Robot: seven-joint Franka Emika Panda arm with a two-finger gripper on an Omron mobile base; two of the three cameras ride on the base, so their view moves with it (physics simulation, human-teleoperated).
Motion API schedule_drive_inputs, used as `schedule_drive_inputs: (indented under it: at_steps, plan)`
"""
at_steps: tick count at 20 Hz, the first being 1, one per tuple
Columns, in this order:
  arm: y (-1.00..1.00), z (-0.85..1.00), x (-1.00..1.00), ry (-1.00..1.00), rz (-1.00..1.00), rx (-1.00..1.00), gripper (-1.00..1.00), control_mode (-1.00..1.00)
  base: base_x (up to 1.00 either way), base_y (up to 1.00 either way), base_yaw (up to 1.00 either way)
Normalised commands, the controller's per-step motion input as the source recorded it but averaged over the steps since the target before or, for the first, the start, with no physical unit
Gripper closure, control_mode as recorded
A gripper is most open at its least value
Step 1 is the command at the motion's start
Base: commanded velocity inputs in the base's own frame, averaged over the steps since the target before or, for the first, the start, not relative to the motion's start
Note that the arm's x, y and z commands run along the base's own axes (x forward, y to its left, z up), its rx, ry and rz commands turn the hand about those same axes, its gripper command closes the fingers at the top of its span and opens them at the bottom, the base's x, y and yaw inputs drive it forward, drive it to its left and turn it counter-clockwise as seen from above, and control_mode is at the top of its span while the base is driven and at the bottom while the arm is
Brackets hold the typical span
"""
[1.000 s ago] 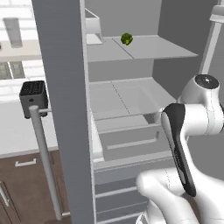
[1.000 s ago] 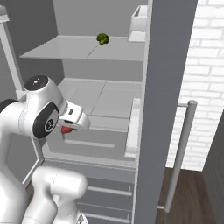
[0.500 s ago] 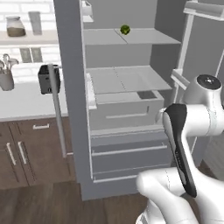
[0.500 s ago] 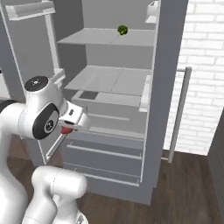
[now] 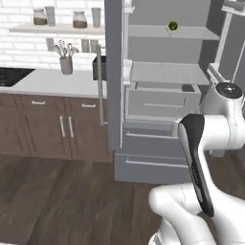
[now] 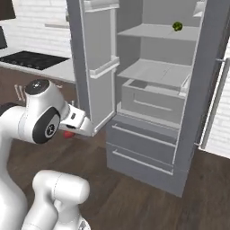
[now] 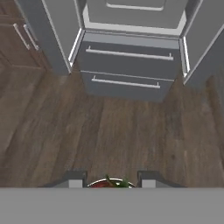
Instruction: Take the strawberry from the fridge and place it on top of the pancake, located on the dining counter.
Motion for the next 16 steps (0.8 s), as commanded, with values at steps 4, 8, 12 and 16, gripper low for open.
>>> schedule_drive_inputs:
  at_steps: [4, 8, 12, 16]
  plan:
    - [0.00, 0.00, 0.00, 0.00, 0.00, 0.00, 1.00, 1.00, -1.00, -0.47, 0.70]
    - [0.00, 0.00, 0.00, 0.00, 0.00, 0.00, 1.00, 1.00, -1.00, -0.50, 0.77]
    - [0.00, 0.00, 0.00, 0.00, 0.00, 0.00, 1.00, 1.00, -1.00, -0.35, 0.77]
    - [0.00, 0.00, 0.00, 0.00, 0.00, 0.00, 1.00, 1.00, -1.00, -0.14, 0.76]
